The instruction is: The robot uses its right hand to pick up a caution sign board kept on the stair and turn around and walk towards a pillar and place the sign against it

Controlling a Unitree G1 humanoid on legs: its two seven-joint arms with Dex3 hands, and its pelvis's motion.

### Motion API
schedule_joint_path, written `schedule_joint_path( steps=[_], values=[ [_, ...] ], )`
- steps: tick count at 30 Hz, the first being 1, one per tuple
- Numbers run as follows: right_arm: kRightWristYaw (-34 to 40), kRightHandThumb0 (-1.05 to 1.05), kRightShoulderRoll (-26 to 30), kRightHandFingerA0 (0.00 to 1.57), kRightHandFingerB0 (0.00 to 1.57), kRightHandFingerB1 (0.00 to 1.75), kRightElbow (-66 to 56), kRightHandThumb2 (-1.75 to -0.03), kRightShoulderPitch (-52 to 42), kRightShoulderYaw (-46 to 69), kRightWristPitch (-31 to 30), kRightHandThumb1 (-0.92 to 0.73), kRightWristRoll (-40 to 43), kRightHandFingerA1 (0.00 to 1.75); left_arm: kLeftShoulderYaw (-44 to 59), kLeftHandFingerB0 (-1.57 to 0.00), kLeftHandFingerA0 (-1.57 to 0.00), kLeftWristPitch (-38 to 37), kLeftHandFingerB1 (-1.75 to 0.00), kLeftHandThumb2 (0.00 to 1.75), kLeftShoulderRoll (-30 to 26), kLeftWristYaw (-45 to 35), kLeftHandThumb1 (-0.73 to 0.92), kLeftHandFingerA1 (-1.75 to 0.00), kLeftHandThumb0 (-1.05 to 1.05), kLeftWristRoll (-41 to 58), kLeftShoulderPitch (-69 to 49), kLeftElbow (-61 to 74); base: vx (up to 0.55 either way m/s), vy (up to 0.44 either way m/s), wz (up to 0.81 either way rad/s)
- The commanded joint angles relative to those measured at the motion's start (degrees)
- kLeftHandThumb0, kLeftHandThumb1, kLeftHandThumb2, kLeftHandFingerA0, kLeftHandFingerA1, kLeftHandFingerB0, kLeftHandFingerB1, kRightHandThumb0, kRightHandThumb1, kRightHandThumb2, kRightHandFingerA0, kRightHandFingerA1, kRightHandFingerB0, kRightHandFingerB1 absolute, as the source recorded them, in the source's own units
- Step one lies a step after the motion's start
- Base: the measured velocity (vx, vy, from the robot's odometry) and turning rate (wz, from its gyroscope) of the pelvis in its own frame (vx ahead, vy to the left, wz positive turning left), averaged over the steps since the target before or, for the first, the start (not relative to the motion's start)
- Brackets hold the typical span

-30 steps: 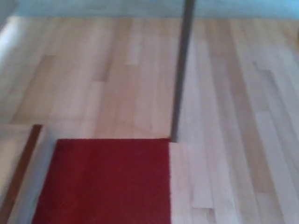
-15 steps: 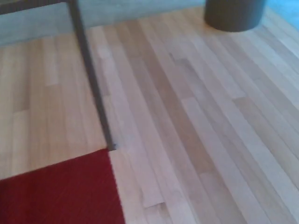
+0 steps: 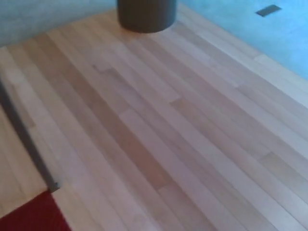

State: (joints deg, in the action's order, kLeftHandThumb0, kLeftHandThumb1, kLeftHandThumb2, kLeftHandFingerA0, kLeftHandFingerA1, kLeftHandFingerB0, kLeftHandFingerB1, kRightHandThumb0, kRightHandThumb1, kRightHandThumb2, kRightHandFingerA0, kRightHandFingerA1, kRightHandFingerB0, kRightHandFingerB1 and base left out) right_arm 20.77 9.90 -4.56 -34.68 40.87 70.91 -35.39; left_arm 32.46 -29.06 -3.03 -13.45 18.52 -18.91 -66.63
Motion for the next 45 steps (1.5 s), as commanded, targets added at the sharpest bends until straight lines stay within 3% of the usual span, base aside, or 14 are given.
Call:
schedule_joint_path(
  steps=[1,8,14,17,27,36,45],
  values=[
    [1.5,-0.05,0.1,0.94,0.89,1.03,0.0,-1.02,3.7,-0.6,2.0,-0.52,3.8,1.56,0.0,-0.99,-1.13,-2.8,-0.66,0.65,-0.2,-0.1,0.43,-0.7,-0.34,0.6,-0.5,0.5,0.23,-0.103,-0.21],
    [0.6,-0.05,-0.4,0.96,0.9,1.04,-0.2,-1.05,4.6,-1.0,2.0,-0.51,4.1,1.56,-0.3,-0.97,-1.12,-3.3,-0.65,0.65,-0.3,0.0,0.43,-0.69,-0.34,0.3,-0.5,0.7,0.28,-0.288,-0.22],
    [-0.4,-0.08,-1.6,0.94,0.89,1.02,-0.9,-0.97,6.9,-3.5,0.8,-0.54,1.9,1.59,0.2,-0.96,-1.11,-2.2,-0.65,0.65,-1.3,0.5,0.45,-0.69,-0.3,0.5,0.4,-0.9,0.3,-0.233,-0.04],
    [-1.1,-0.08,-2.9,0.95,0.9,1.0,-1.9,-1.0,7.9,-5.5,-0.3,-0.53,0.4,1.54,0.2,-0.96,-1.09,-3.2,-0.65,0.67,-1.4,-0.5,0.44,-0.7,-0.33,0.5,0.5,-1.1,0.35,-0.051,-0.37],
    [-0.5,-0.06,-5.9,0.95,0.89,1.08,-3.7,-1.08,12.6,-9.2,-2.1,-0.51,-6.3,1.63,0.0,-0.98,-1.14,-2.6,-0.67,0.66,-1.7,-0.5,0.41,-0.72,-0.33,0.7,0.8,0.2,0.45,0.066,-0.32],
    [0.5,-0.09,-8.7,0.96,0.88,1.07,-4.9,-1.02,14.7,-13.6,-4.4,-0.53,-12.4,1.66,-0.6,-0.96,-1.16,-2.8,-0.66,0.66,-2.6,0.1,0.44,-0.71,-0.36,-0.1,0.2,0.7,0.42,-0.038,0.17],
    [2.9,-0.07,-9.8,0.97,0.9,1.03,-5.9,-1.08,18.8,-19.8,-7.6,-0.5,-16.8,1.6,-0.4,-0.97,-1.13,-3.4,-0.66,0.68,-2.6,-0.6,0.43,-0.71,-0.34,0.3,0.3,0.5,0.42,-0.182,0.27]
  ],
)
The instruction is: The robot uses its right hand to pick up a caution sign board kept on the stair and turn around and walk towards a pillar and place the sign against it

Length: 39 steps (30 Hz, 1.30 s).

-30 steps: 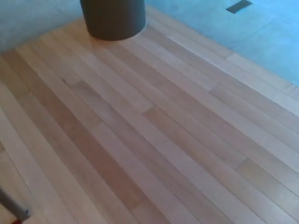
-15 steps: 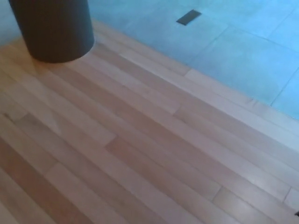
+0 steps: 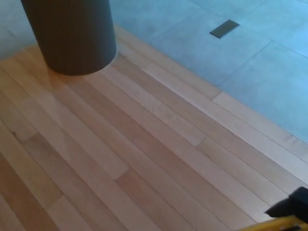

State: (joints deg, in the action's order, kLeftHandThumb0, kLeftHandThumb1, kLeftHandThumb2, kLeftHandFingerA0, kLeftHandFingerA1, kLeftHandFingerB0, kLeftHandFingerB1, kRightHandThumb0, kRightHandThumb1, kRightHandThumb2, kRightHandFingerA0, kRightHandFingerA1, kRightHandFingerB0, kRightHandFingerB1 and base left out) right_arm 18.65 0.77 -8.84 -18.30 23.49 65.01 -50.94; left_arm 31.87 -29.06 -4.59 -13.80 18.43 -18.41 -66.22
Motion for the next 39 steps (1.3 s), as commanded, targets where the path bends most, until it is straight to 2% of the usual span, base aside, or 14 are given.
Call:
schedule_joint_path(
  steps=[1,4,11,14,20,23,28,33,36,37,39],
  values=[
    [5.3,-0.07,-0.5,0.97,0.9,1.03,-1.7,-1.08,2.3,-2.7,-1.9,-0.5,-1.4,1.6,0.2,-0.97,-1.13,-3.4,-0.66,0.68,-1.0,-0.2,0.43,-0.71,-0.34,0.4,-0.2,0.1,0.39,0.005,0.01],
    [5.4,-0.07,-0.5,0.97,0.88,1.08,-2.2,-1.13,4.7,-5.4,-3.5,-0.47,-3.1,1.62,0.3,-0.98,-1.13,-3.5,-0.66,0.68,-0.9,-0.3,0.42,-0.72,-0.35,0.5,-0.7,1.0,0.43,0.1,-0.02],
    [7.1,-0.07,0.4,0.96,0.88,1.08,-2.6,-1.11,6.5,-9.0,-6.8,-0.48,-5.5,1.63,0.1,-0.96,-1.15,-3.7,-0.66,0.67,-1.7,-0.2,0.44,-0.71,-0.36,0.1,-0.7,0.1,0.44,0.143,0.01],
    [6.9,-0.09,-0.7,1.01,0.89,1.11,-0.6,-1.07,12.2,-14.1,-10.7,-0.48,-8.4,1.61,0.1,-0.97,-1.09,-3.5,-0.67,0.71,-1.4,-0.4,0.42,-0.74,-0.33,0.3,-1.5,1.1,0.36,0.082,0.19],
    [7.5,-0.1,-0.4,1.01,0.89,1.11,0.1,-1.04,15.0,-18.8,-15.4,-0.48,-9.8,1.61,-0.1,-0.94,-1.08,-3.2,-0.67,0.7,-1.4,0.6,0.43,-0.73,-0.34,0.0,-1.5,1.6,0.27,-0.014,0.5],
    [8.2,-0.11,0.1,1.02,0.9,1.1,0.3,-1.01,15.6,-20.2,-16.9,-0.49,-10.1,1.6,-0.4,-0.99,-1.11,-3.7,-0.66,0.69,-1.5,1.2,0.42,-0.74,-0.38,-0.5,-1.8,2.0,0.29,-0.127,0.63],
    [9.6,-0.12,1.5,1.01,0.9,1.13,1.0,-1.05,17.7,-23.2,-19.6,-0.49,-11.4,1.58,-0.2,-0.93,-1.1,-3.5,-0.69,0.72,-1.0,0.2,0.41,-0.77,-0.36,0.3,-2.8,4.3,0.16,-0.144,0.36],
    [11.4,-0.12,3.2,1.01,0.9,1.12,1.5,-1.04,18.6,-25.6,-21.5,-0.49,-11.6,1.6,-0.2,-0.94,-1.11,-3.1,-0.69,0.7,-1.4,0.8,0.43,-0.76,-0.34,-0.1,-2.4,3.5,0.12,-0.079,0.08],
    [10.8,-0.12,3.0,1.01,0.91,1.09,1.3,-1.03,19.5,-27.8,-23.3,-0.5,-11.6,1.6,0.1,-1.01,-1.14,-2.7,-0.67,0.65,-1.4,0.4,0.44,-0.74,-0.42,0.4,-1.8,2.9,0.13,0.03,0.13],
    [11.0,-0.12,3.2,1.04,0.92,1.08,1.5,-1.04,19.7,-28.2,-23.6,-0.49,-11.5,1.55,0.1,-1.01,-1.15,-3.2,-0.68,0.66,-1.3,0.2,0.43,-0.75,-0.43,0.4,-2.0,3.1,0.18,0.24,0.25],
    [11.4,-0.12,3.8,1.03,0.91,1.07,1.9,-1.06,20.2,-28.8,-24.3,-0.49,-11.6,1.57,-0.1,-1.01,-1.15,-3.3,-0.69,0.67,-1.0,0.4,0.43,-0.76,-0.43,0.2,-2.4,4.0,0.24,0.283,-0.07]
  ],
)
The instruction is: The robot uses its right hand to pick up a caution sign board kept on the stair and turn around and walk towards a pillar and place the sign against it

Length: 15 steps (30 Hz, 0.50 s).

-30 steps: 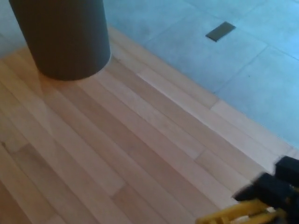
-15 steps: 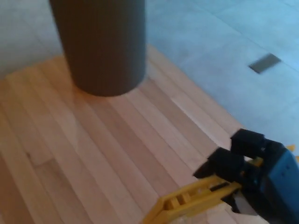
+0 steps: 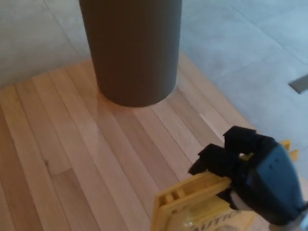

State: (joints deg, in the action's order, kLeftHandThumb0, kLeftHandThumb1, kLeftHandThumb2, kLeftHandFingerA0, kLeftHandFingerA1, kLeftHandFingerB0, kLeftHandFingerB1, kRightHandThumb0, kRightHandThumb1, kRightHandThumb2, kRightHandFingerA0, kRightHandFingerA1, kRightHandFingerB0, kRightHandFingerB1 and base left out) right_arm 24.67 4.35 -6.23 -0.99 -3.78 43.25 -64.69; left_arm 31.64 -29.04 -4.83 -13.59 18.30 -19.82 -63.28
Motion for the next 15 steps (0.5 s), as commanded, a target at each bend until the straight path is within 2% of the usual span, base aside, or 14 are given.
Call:
schedule_joint_path(
  steps=[1,8,15],
  values=[
    [5.4,-0.12,0.5,1.05,0.92,1.06,-0.4,-1.07,3.4,-1.8,-2.9,-0.49,2.4,1.51,0.2,-0.97,-1.13,-3.0,-0.68,0.67,-0.9,0.4,0.43,-0.76,-0.42,0.3,-0.8,0.7,0.22,0.251,0.13],
    [6.0,-0.12,2.1,1.04,0.92,1.07,0.7,-1.03,5.1,-2.7,-4.9,-0.5,2.9,1.56,0.2,-0.97,-1.13,-2.7,-0.67,0.64,-1.3,1.2,0.44,-0.74,-0.41,0.1,-0.2,0.0,0.14,0.066,0.19],
    [6.5,-0.13,3.1,1.05,0.93,1.05,1.1,-1.02,5.8,-3.8,-6.2,-0.5,3.3,1.53,0.3,-0.94,-1.1,-4.0,-0.68,0.65,-1.4,0.1,0.45,-0.75,-0.4,0.3,0.0,-1.1,0.22,-0.15,0.19]
  ],
)
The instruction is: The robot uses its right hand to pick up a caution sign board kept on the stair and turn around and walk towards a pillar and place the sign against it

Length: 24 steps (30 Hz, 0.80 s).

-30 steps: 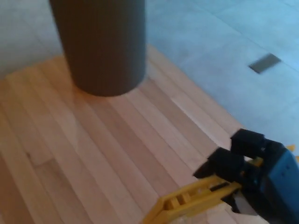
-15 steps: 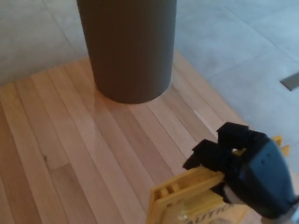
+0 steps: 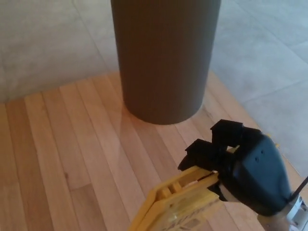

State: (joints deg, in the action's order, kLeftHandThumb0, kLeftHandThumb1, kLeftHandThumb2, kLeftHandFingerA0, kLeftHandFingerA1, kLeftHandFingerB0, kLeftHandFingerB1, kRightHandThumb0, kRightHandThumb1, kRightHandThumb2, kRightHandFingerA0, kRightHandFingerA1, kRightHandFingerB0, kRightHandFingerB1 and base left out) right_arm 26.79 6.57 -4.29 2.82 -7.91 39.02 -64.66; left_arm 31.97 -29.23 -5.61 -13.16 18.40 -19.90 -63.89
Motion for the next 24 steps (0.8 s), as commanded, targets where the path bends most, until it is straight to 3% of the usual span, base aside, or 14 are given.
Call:
schedule_joint_path(
  steps=[1,8,9,10,11,12,16,17,18,19,24],
  values=[
    [4.8,-0.11,1.7,1.02,0.91,1.06,0.2,-1.02,2.9,0.7,-2.7,-0.5,2.9,1.59,0.0,-0.96,-1.12,-3.3,-0.66,0.62,-0.4,-0.1,0.44,-0.73,-0.43,0.3,0.4,-0.9,0.28,-0.276,0.37],
    [6.1,-0.11,3.4,1.02,0.9,1.05,1.3,-1.03,4.0,-0.1,-4.7,-0.49,2.9,1.58,0.8,-0.99,-1.15,-2.8,-0.66,0.63,0.0,-0.8,0.43,-0.73,-0.41,1.1,0.9,-1.0,0.18,-0.12,-0.01],
    [6.8,-0.11,4.0,1.02,0.92,1.06,3.4,-1.02,5.9,0.4,-5.5,-0.5,2.6,1.54,0.1,-0.96,-1.11,-2.8,-0.67,0.68,0.1,0.8,0.42,-0.74,-0.42,0.0,0.6,0.2,0.11,0.008,-0.16],
    [6.7,-0.12,4.2,1.21,0.92,1.0,3.6,-1.09,6.1,0.3,-5.8,-0.5,2.7,1.27,0.2,-0.96,-1.11,-2.9,-0.68,0.68,0.2,0.5,0.42,-0.75,-0.4,0.3,0.5,0.2,0.11,0.021,-0.09],
    [6.6,-0.12,4.4,1.21,0.92,1.0,4.0,-1.09,6.5,0.3,-6.1,-0.5,2.9,1.27,0.3,-0.96,-1.11,-3.0,-0.68,0.68,0.3,0.0,0.42,-0.75,-0.4,0.6,0.4,0.3,0.11,0.026,-0.1],
    [6.9,-0.12,4.7,1.01,0.9,1.07,4.4,-1.01,6.8,0.1,-6.2,-0.51,2.9,1.51,0.2,-0.97,-1.13,-2.9,-0.68,0.68,0.2,0.3,0.42,-0.75,-0.39,0.4,0.5,0.1,0.12,0.031,-0.21],
    [7.7,-0.13,5.5,0.99,0.89,1.08,6.1,-1.0,8.0,-0.5,-7.1,-0.51,3.0,1.52,0.1,-0.98,-1.12,-3.1,-0.68,0.67,0.5,0.4,0.43,-0.75,-0.4,0.2,0.1,0.2,0.21,0.174,0.2],
    [7.3,-0.15,5.5,1.18,0.9,1.0,6.3,-1.08,8.3,-0.5,-7.9,-0.5,2.8,1.25,0.0,-0.95,-1.09,-3.3,-0.67,0.69,0.6,0.6,0.43,-0.75,-0.39,0.0,0.0,0.1,0.13,0.169,0.12],
    [6.8,-0.15,5.5,1.18,0.9,1.0,6.6,-1.08,8.5,-0.5,-8.9,-0.5,2.5,1.25,-0.1,-0.95,-1.09,-3.5,-0.67,0.69,0.7,0.8,0.43,-0.75,-0.39,-0.2,-0.1,0.1,0.13,0.135,0.02],
    [7.1,-0.16,5.6,1.0,0.9,1.07,7.1,-0.98,8.8,-0.7,-9.2,-0.54,2.6,1.54,0.2,-0.96,-1.11,-3.5,-0.67,0.68,0.8,0.4,0.43,-0.75,-0.38,0.3,0.1,-0.3,0.13,0.116,0.06],
    [7.2,-0.15,6.7,0.96,0.87,1.05,9.0,-0.97,9.3,-0.6,-10.5,-0.55,2.8,1.53,0.3,-0.97,-1.11,-3.5,-0.67,0.66,0.9,0.0,0.44,-0.75,-0.4,0.6,0.2,-0.4,0.09,0.031,-0.02]
  ],
)
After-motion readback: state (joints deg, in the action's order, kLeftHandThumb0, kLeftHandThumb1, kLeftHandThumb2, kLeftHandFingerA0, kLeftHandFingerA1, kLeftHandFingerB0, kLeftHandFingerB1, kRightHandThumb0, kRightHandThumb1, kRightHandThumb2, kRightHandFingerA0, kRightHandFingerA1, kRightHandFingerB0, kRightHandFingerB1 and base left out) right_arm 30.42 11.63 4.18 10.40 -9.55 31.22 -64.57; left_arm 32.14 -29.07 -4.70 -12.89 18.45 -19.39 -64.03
